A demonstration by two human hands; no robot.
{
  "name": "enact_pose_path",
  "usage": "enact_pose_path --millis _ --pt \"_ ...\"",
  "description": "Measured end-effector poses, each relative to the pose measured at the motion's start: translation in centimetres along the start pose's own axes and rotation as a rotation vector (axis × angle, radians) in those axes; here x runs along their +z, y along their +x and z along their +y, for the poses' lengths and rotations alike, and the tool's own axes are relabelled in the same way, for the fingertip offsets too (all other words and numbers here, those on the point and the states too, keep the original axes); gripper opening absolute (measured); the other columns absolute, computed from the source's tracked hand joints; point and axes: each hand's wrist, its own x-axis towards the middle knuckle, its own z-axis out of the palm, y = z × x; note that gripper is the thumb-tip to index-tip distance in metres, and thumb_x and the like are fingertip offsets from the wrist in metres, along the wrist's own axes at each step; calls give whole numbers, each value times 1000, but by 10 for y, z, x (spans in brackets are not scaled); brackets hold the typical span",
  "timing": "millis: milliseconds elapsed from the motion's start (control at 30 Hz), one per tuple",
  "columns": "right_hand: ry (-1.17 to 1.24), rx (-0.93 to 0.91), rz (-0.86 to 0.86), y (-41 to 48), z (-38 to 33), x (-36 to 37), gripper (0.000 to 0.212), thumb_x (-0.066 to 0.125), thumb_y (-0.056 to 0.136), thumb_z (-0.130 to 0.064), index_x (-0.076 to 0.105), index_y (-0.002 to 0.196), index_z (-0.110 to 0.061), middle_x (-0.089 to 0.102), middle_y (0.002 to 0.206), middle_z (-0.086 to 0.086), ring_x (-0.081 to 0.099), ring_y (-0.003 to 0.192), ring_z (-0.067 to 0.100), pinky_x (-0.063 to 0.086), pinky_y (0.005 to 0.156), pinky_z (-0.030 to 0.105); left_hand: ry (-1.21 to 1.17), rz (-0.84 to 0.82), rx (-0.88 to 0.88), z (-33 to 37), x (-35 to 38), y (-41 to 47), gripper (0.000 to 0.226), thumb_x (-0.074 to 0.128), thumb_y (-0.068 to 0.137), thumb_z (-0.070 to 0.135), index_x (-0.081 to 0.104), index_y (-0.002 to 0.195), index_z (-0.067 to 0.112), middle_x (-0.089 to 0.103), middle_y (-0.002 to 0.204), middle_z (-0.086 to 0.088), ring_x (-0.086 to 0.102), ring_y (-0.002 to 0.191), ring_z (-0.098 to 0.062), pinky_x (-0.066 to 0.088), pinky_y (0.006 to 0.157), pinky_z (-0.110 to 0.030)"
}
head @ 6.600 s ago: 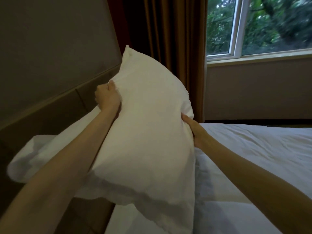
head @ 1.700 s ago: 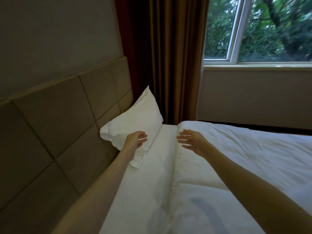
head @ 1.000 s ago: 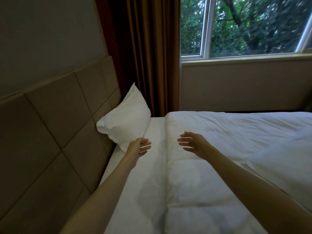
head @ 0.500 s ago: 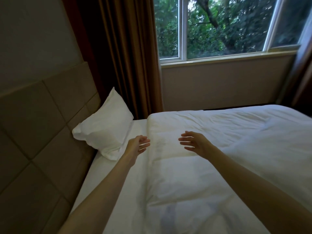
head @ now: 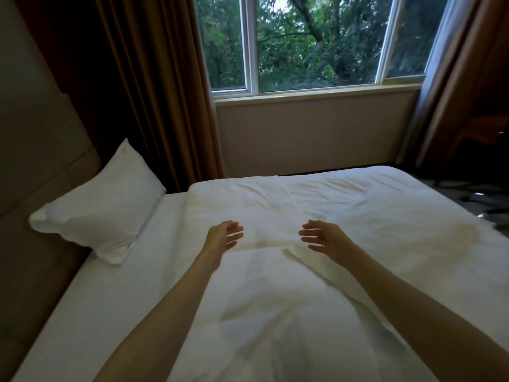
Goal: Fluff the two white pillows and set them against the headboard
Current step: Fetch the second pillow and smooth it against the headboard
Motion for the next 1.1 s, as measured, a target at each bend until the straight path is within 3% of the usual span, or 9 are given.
enact_pose_path --millis 133,467,667,833,967,1100 --pt "20 37 68 -8 5 -54 21 51 94 -26 64 93 -10 69 101 10 63 93 26 47 79 36 35 -34 -7 -10 50 0 23 45 94 21 65 91 9 70 102 -11 68 92 -23 49 83 -33" --pt "43 66 188 3 12 -127 21 51 93 -26 64 95 -9 66 107 13 62 98 28 45 96 43 115 -40 -24 -18 122 36 24 45 94 20 63 102 6 70 103 -11 66 94 -25 47 87 -36" --pt "60 83 282 29 2 -179 19 50 94 -25 63 89 -11 64 109 14 60 98 29 46 76 34 123 -103 -53 -12 180 78 28 44 94 18 62 108 2 68 103 -12 64 94 -24 47 74 -30" --pt "101 101 385 65 -3 -214 19 50 94 -23 61 86 -11 62 109 14 57 101 29 41 87 37 157 -169 -83 -15 222 115 32 43 95 17 60 115 -2 67 107 -13 63 97 -25 45 79 -31" --pt "148 154 438 85 5 -231 18 51 93 -24 61 83 -12 60 103 11 58 92 27 44 77 35 238 -180 -108 -26 241 146 31 46 93 16 62 115 1 68 110 -13 63 95 -23 47 70 -27" --pt "158 198 484 106 16 -264 17 51 93 -25 59 84 -13 58 103 11 56 97 28 42 82 36 322 -206 -122 -41 269 178 30 47 93 18 62 114 4 68 111 -11 64 97 -22 46 82 -31"
